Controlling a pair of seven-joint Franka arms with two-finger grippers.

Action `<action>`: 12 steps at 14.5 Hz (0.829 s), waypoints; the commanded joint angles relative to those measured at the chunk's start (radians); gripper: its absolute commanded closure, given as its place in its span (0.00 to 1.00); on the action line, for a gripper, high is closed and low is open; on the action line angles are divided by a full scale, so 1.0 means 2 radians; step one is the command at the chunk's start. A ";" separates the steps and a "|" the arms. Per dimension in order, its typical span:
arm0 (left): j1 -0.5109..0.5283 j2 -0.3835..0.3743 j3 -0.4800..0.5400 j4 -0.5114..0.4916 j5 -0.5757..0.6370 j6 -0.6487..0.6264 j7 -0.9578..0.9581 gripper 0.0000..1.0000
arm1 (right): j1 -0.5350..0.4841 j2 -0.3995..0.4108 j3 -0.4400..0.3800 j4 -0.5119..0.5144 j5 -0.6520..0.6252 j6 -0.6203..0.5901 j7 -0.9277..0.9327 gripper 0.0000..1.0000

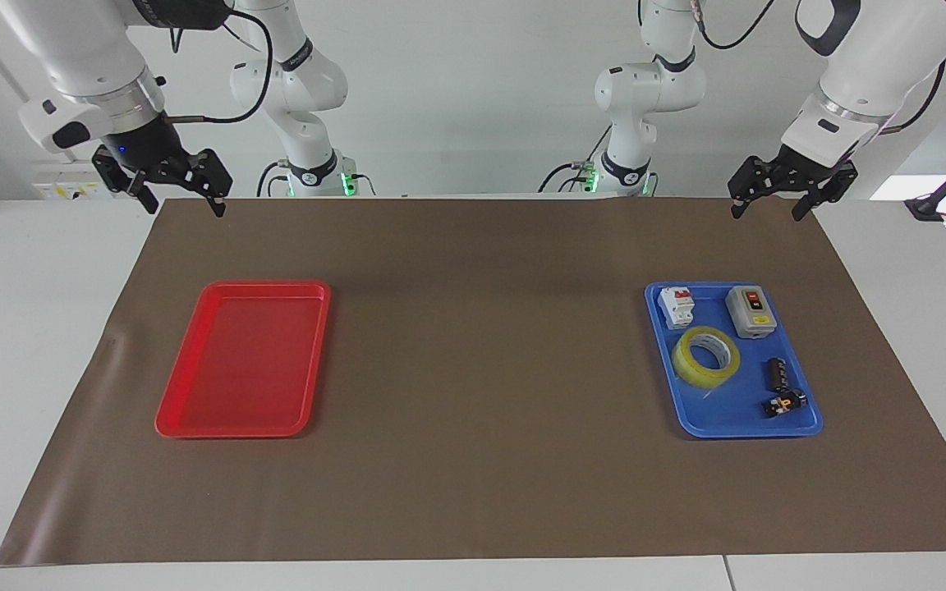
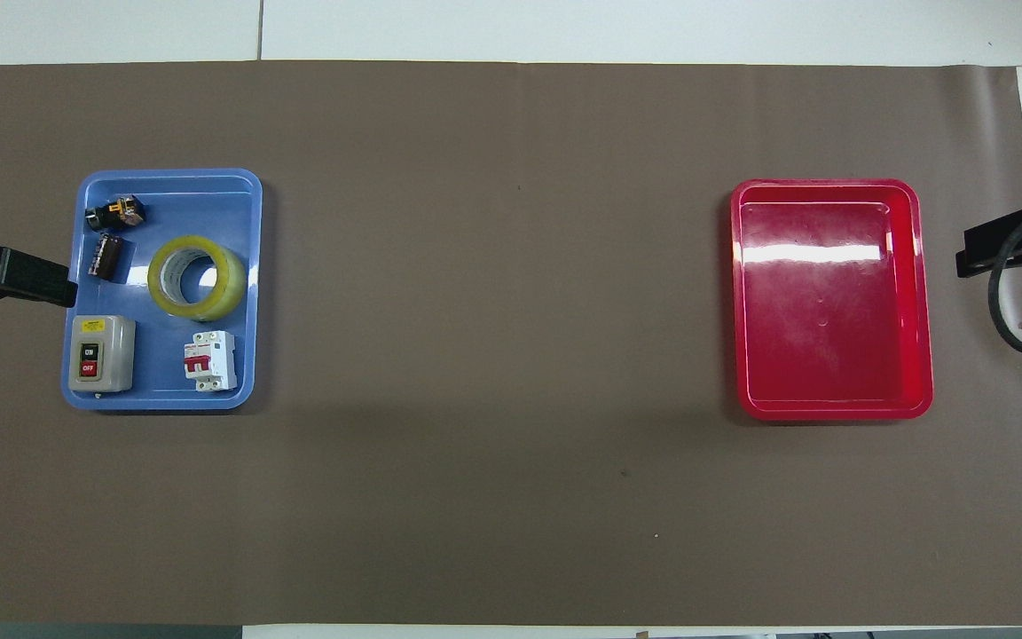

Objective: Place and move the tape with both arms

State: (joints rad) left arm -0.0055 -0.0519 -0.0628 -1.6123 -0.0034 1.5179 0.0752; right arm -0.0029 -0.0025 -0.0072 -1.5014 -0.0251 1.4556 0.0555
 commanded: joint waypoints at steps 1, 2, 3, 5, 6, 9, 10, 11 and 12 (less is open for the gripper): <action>0.004 -0.010 -0.002 -0.014 -0.007 0.011 0.000 0.00 | -0.002 -0.008 0.003 -0.009 0.003 0.006 0.004 0.00; 0.004 -0.010 -0.002 -0.014 -0.007 0.011 0.000 0.00 | -0.002 -0.008 0.003 -0.009 0.003 0.006 0.003 0.00; 0.004 -0.010 -0.002 -0.014 -0.008 0.011 0.000 0.00 | -0.003 -0.008 0.003 -0.009 0.003 0.006 0.001 0.00; 0.006 -0.010 -0.002 -0.015 -0.007 0.010 0.005 0.00 | -0.003 -0.007 0.003 -0.009 0.003 0.006 -0.011 0.00; 0.007 -0.011 -0.001 -0.015 -0.007 0.009 0.005 0.00 | -0.003 -0.008 0.003 -0.009 0.003 0.006 -0.015 0.00; 0.007 -0.022 -0.001 -0.011 -0.006 0.007 0.003 0.00 | -0.008 -0.008 0.001 -0.009 0.003 0.010 -0.034 0.00; 0.007 -0.028 0.000 -0.011 -0.006 0.004 0.002 0.00 | -0.008 -0.007 0.001 -0.009 0.000 0.011 -0.038 0.00; 0.007 -0.032 0.000 -0.014 -0.004 0.007 -0.001 0.00 | -0.008 -0.008 0.001 -0.009 0.000 0.012 -0.039 0.00; 0.008 -0.033 0.000 -0.016 0.001 0.010 -0.014 0.00 | -0.007 -0.007 0.001 -0.009 0.000 0.012 -0.039 0.00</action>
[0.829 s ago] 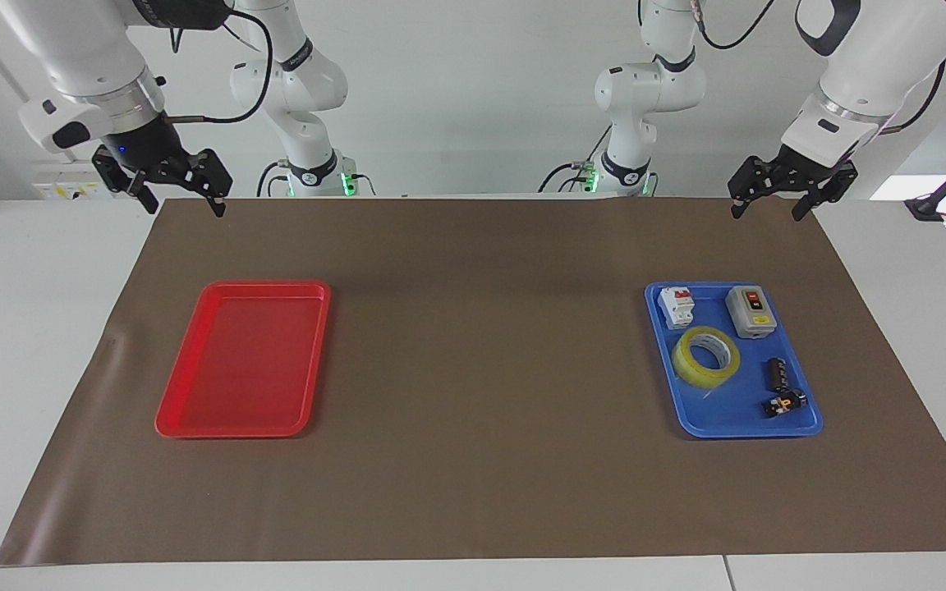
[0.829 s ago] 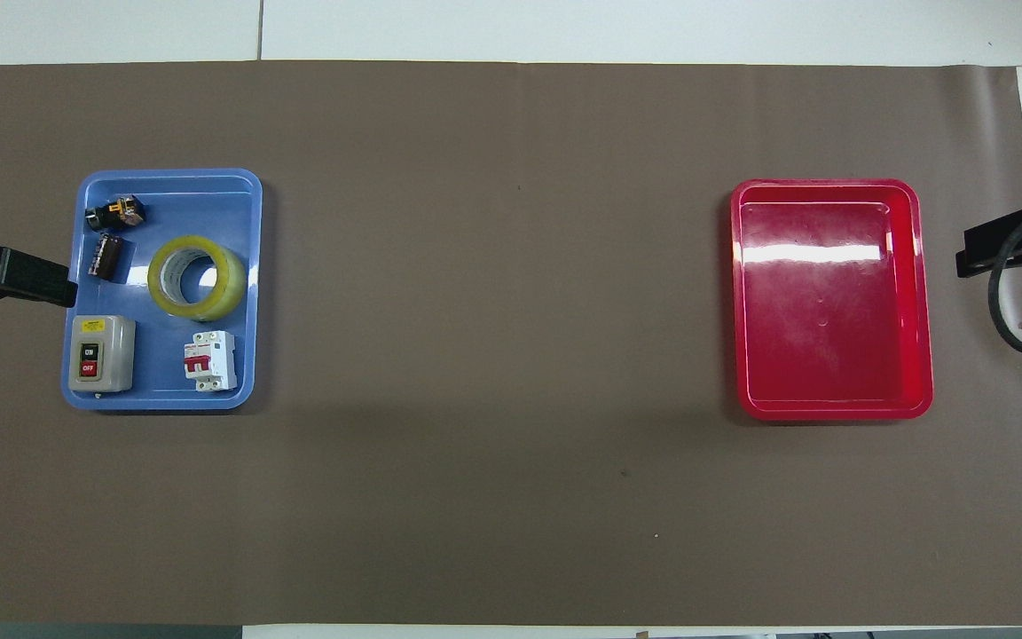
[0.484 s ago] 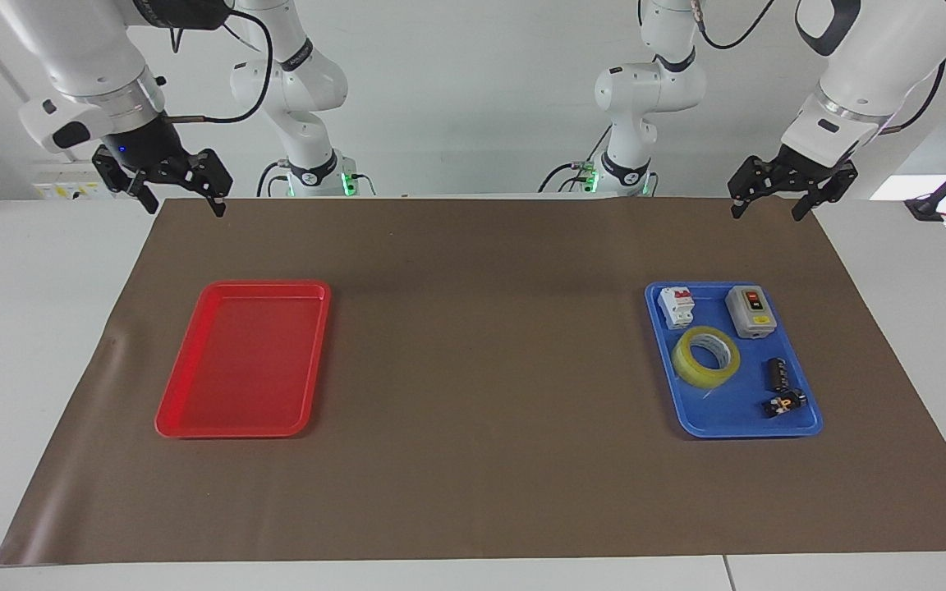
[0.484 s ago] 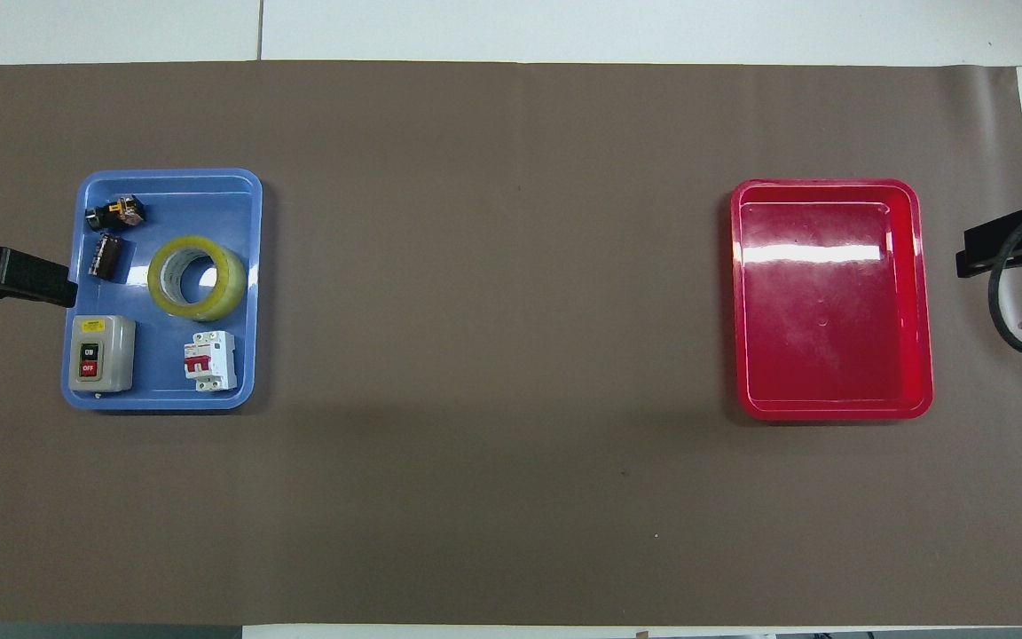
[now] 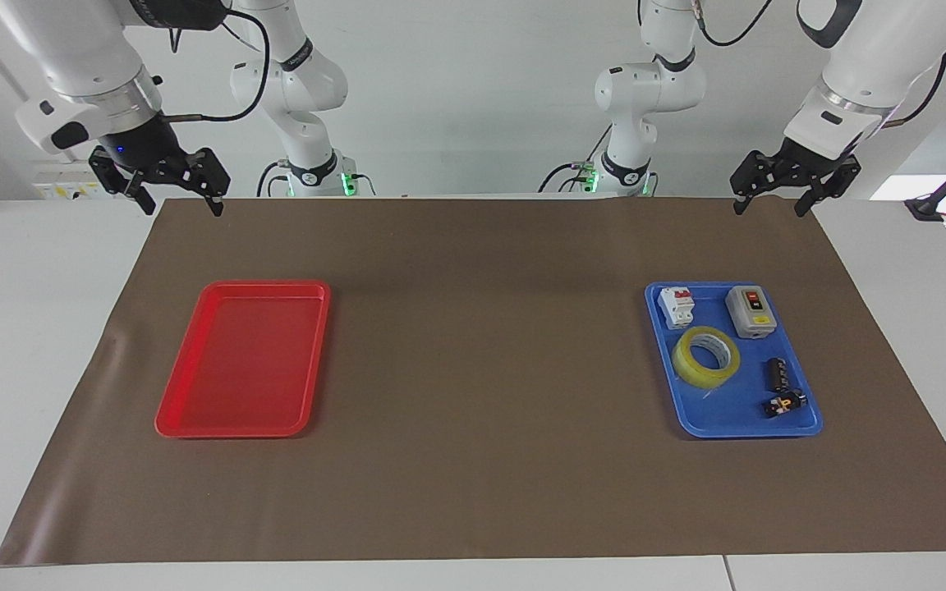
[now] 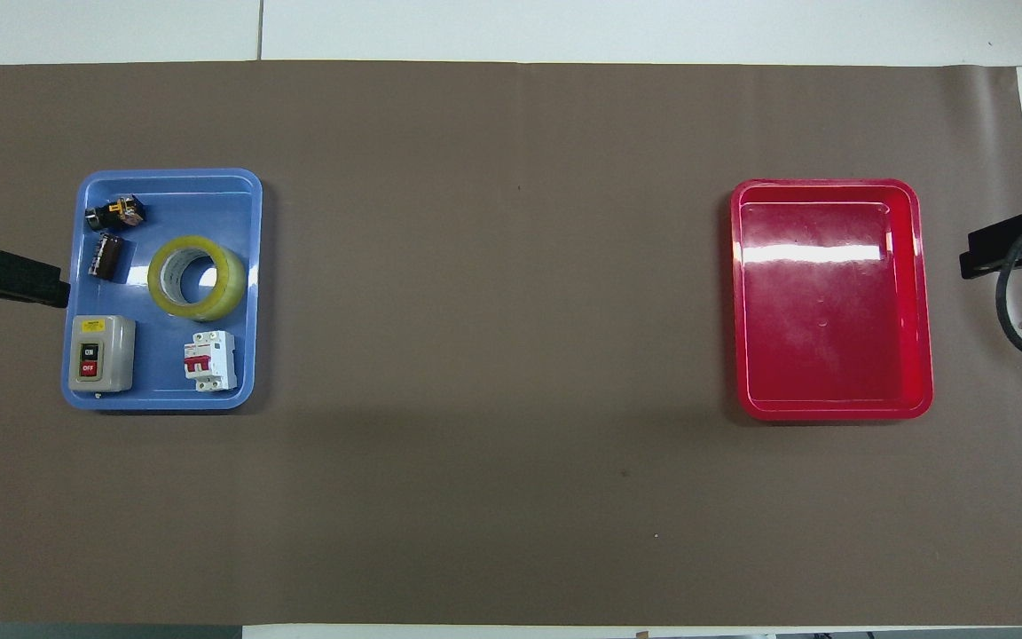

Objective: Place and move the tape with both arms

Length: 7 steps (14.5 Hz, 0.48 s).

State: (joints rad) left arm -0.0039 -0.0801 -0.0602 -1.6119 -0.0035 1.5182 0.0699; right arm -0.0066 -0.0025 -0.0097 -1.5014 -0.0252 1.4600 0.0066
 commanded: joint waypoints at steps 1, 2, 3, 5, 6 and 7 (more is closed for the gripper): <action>0.009 -0.019 -0.001 -0.022 0.006 0.016 -0.017 0.00 | -0.005 -0.008 0.003 -0.009 0.000 0.009 -0.014 0.00; 0.016 -0.015 -0.001 -0.027 0.009 0.028 -0.016 0.00 | -0.005 -0.007 0.003 -0.009 0.000 0.009 -0.014 0.00; 0.026 -0.008 -0.001 -0.029 0.009 0.042 -0.016 0.00 | -0.005 -0.007 0.003 -0.009 0.000 0.009 -0.014 0.00; 0.041 0.019 -0.001 -0.032 0.009 0.074 -0.016 0.00 | -0.005 -0.007 0.003 -0.010 0.000 0.009 -0.014 0.00; 0.051 0.028 -0.001 -0.042 0.009 0.095 -0.016 0.00 | -0.005 -0.008 0.003 -0.010 0.000 0.009 -0.014 0.00; 0.053 0.040 -0.001 -0.056 0.009 0.120 -0.017 0.00 | -0.005 -0.008 0.003 -0.010 0.000 0.009 -0.014 0.00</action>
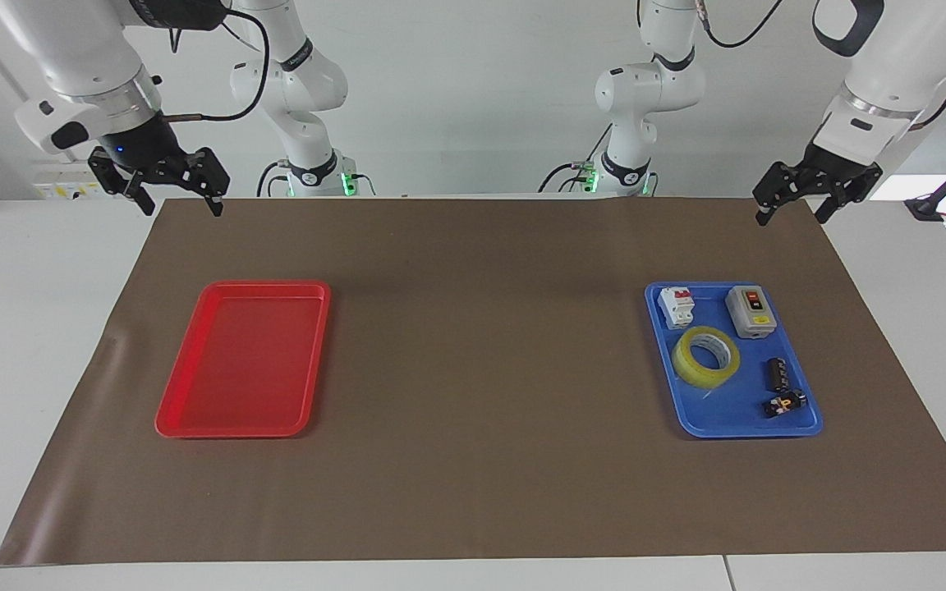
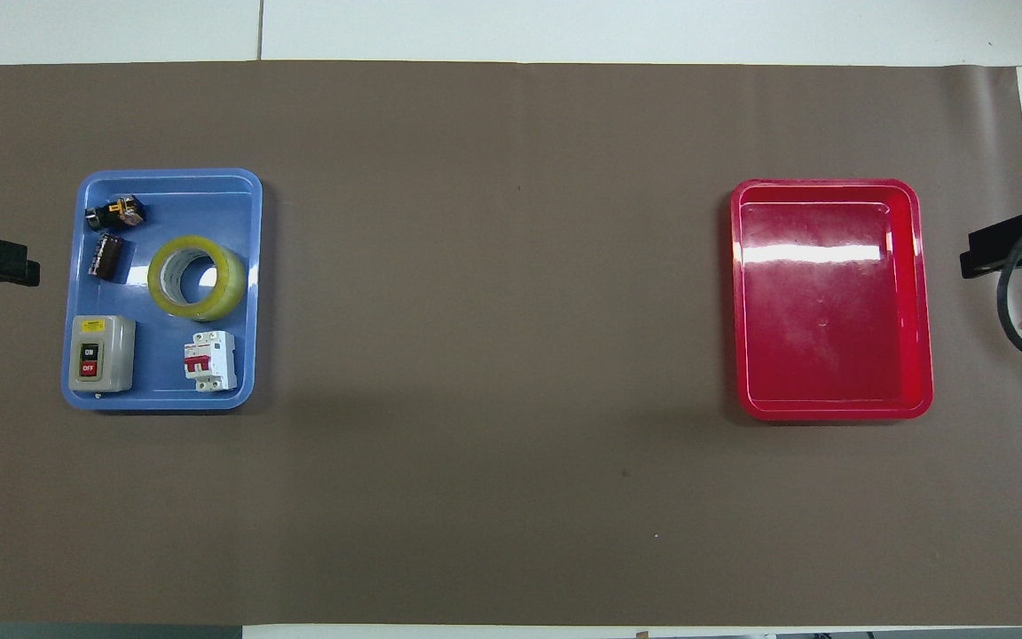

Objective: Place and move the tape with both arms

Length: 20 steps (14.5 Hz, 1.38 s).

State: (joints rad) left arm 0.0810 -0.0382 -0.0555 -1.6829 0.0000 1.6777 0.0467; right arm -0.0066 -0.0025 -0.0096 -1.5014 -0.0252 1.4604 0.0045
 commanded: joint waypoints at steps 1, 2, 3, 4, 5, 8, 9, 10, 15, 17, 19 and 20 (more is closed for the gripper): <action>0.012 0.032 -0.003 -0.036 0.007 0.069 -0.006 0.00 | -0.006 -0.008 0.003 -0.010 0.000 0.009 -0.013 0.00; 0.018 0.044 -0.003 -0.049 0.007 0.096 -0.008 0.00 | -0.006 -0.007 0.003 -0.010 0.000 0.009 -0.013 0.00; 0.025 0.057 -0.003 -0.067 0.007 0.126 -0.009 0.00 | -0.005 -0.008 0.003 -0.010 0.000 0.009 -0.013 0.00; 0.024 0.073 -0.003 -0.085 0.007 0.165 -0.009 0.00 | -0.006 -0.008 0.003 -0.010 0.000 0.009 -0.013 0.00; 0.020 0.089 -0.003 -0.094 0.007 0.189 -0.011 0.00 | -0.006 -0.008 0.003 -0.010 0.000 0.009 -0.013 0.00; 0.017 0.124 -0.004 -0.122 0.008 0.243 -0.033 0.05 | -0.006 -0.008 0.003 -0.011 0.000 0.009 -0.013 0.00; 0.016 0.126 -0.004 -0.141 0.007 0.268 -0.042 0.08 | -0.006 -0.008 0.003 -0.010 0.000 0.009 -0.013 0.00; 0.014 0.126 -0.004 -0.154 0.007 0.282 -0.046 0.09 | -0.006 -0.008 0.003 -0.011 0.000 0.009 -0.013 0.00; -0.002 0.146 -0.004 -0.162 0.007 0.294 -0.083 0.26 | -0.006 -0.008 0.003 -0.011 0.000 0.009 -0.013 0.00; -0.005 0.154 -0.004 -0.163 0.007 0.302 -0.086 0.38 | -0.006 -0.008 0.003 -0.011 0.001 0.009 -0.013 0.00; -0.004 0.156 -0.004 -0.162 0.008 0.302 -0.084 0.58 | -0.005 -0.008 0.003 -0.011 0.000 0.009 -0.013 0.00; -0.004 0.156 -0.004 -0.161 0.007 0.302 -0.084 0.69 | -0.005 -0.008 0.003 -0.011 0.000 0.009 -0.013 0.00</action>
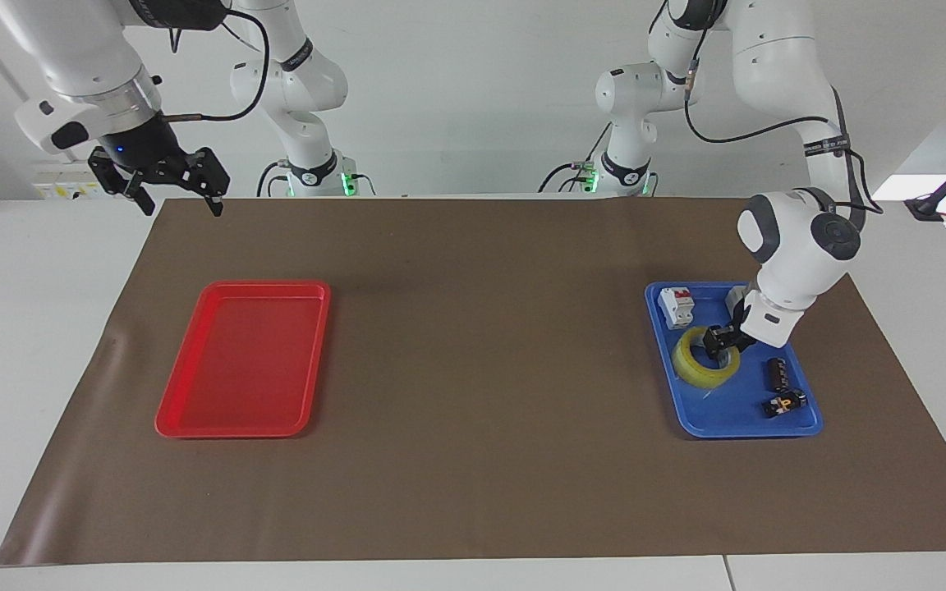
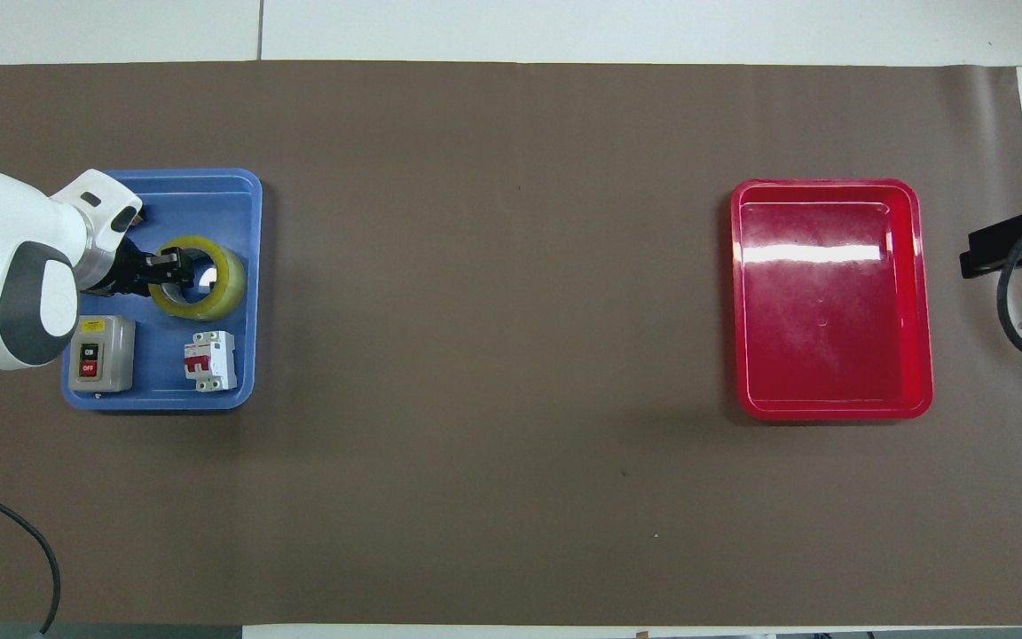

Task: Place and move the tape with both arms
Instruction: 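Reach the left gripper down and grasp the yellow tape roll, then carry the tape roll with the left gripper toward the table center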

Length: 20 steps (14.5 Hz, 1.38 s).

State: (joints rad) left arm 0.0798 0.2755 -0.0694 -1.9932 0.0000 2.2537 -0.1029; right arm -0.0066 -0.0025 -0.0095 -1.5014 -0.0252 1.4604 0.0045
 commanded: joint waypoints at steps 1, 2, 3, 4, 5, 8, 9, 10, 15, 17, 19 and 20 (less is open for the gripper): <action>-0.004 -0.001 0.003 -0.004 0.007 0.013 -0.008 0.83 | -0.005 -0.008 0.002 -0.010 0.000 0.009 -0.013 0.00; -0.002 -0.001 0.003 -0.004 0.007 0.012 -0.008 1.00 | -0.006 -0.008 0.002 -0.010 0.000 0.009 -0.014 0.00; 0.000 0.000 0.003 0.001 0.007 0.005 -0.010 1.00 | -0.005 -0.008 0.002 -0.010 0.001 0.009 -0.013 0.00; 0.000 0.001 0.003 0.022 0.007 -0.019 -0.011 1.00 | -0.005 -0.008 0.002 -0.011 0.000 0.009 -0.014 0.00; -0.002 0.012 0.003 0.067 0.007 -0.071 -0.011 1.00 | -0.005 -0.008 0.003 -0.010 0.000 0.009 -0.013 0.00; -0.018 0.022 0.002 0.191 0.002 -0.214 -0.048 1.00 | -0.005 -0.008 0.003 -0.010 0.001 0.009 -0.013 0.00; -0.040 0.022 0.003 0.220 0.002 -0.252 -0.081 1.00 | -0.005 -0.008 0.002 -0.010 0.000 0.009 -0.014 0.00; -0.066 0.022 0.003 0.237 0.002 -0.278 -0.114 1.00 | -0.006 -0.008 0.003 -0.010 0.001 0.009 -0.013 0.00; -0.216 0.025 0.002 0.234 -0.013 -0.219 -0.320 1.00 | -0.006 -0.008 0.002 -0.010 0.001 0.009 -0.013 0.00; -0.260 0.038 0.002 0.224 -0.017 -0.188 -0.366 1.00 | -0.006 -0.008 0.002 -0.010 0.001 0.009 -0.013 0.00; -0.305 0.063 0.003 0.223 -0.017 -0.171 -0.400 1.00 | -0.006 -0.008 0.002 -0.011 0.001 0.009 -0.013 0.00; -0.319 0.078 0.003 0.220 -0.013 -0.151 -0.422 1.00 | -0.006 -0.008 0.002 -0.011 0.001 0.009 -0.013 0.00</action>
State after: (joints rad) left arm -0.5082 0.3820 -0.0848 -1.5508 -0.0130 1.8900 -0.8903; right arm -0.0066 -0.0025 -0.0094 -1.5014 -0.0252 1.4604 0.0044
